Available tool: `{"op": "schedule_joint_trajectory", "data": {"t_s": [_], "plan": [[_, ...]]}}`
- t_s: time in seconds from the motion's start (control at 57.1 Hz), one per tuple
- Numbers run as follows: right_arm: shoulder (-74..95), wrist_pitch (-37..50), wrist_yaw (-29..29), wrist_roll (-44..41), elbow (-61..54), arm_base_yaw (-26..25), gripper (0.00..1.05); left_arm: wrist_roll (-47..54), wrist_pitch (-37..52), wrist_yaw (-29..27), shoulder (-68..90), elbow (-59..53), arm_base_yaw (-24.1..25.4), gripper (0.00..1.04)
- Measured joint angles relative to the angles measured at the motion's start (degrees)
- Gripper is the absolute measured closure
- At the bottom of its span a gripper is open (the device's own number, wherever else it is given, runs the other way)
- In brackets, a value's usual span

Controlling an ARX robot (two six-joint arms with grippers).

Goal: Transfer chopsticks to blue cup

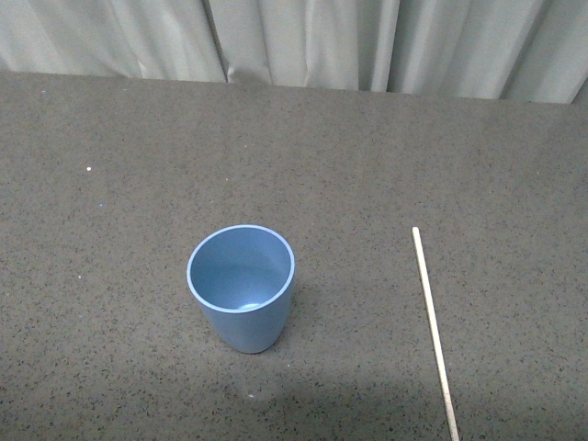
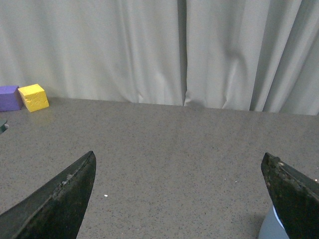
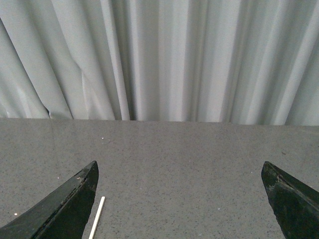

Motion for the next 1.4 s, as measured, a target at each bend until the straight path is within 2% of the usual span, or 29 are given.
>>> {"op": "schedule_joint_trajectory", "data": {"t_s": [1.155,1.277,1.4], "plan": [[0.00,0.00,0.07,0.00,0.00,0.00,0.09,0.00,0.00,0.00,0.00,0.00,0.00,0.07],[6.86,1.81,15.85,-11.63,0.85,5.05,0.09,0.00,0.00,-0.13,0.00,0.00,0.00,0.07],[19.67,5.92,13.88,-13.90,3.23,6.56,0.09,0.00,0.00,-0.02,0.00,0.00,0.00,0.07]]}}
